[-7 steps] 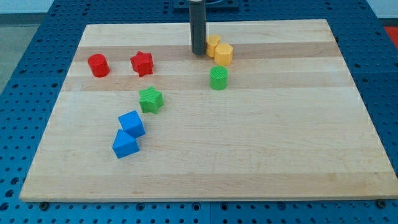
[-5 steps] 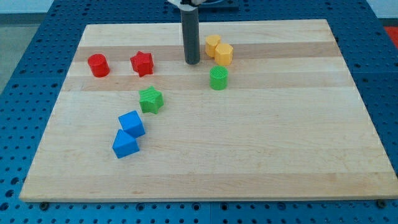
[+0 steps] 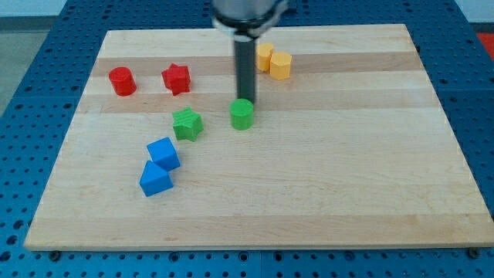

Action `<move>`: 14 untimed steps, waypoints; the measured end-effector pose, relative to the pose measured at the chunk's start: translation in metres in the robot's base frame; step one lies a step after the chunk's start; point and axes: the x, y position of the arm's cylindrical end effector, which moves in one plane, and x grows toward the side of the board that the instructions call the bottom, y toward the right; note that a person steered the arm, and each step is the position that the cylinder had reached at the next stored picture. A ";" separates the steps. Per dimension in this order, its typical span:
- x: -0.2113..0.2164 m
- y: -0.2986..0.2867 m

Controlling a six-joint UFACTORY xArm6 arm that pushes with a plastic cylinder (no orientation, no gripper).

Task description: Push the green circle into the green star

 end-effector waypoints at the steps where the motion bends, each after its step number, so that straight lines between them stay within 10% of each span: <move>1: 0.001 0.017; 3: 0.048 0.088; 12: -0.018 0.012; 14: 0.005 -0.086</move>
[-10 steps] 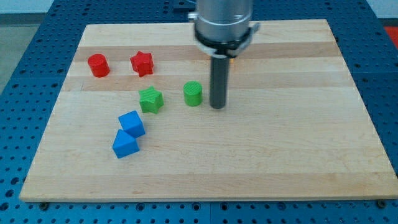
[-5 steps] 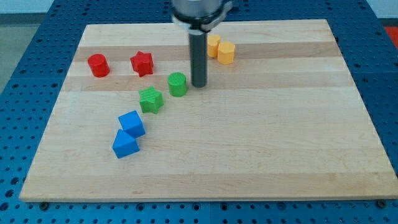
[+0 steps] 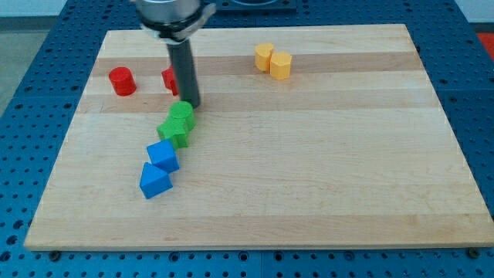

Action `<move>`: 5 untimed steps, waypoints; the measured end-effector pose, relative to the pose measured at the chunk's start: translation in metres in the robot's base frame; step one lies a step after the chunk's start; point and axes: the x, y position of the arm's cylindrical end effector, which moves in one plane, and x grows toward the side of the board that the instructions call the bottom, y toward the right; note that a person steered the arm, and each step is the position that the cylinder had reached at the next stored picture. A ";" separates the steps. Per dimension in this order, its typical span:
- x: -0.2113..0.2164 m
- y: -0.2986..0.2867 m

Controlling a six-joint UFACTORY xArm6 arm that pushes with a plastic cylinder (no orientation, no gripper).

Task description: Push the green circle into the green star

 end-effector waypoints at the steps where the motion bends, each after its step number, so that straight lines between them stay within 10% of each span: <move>1: 0.000 0.002; 5: -0.016 -0.066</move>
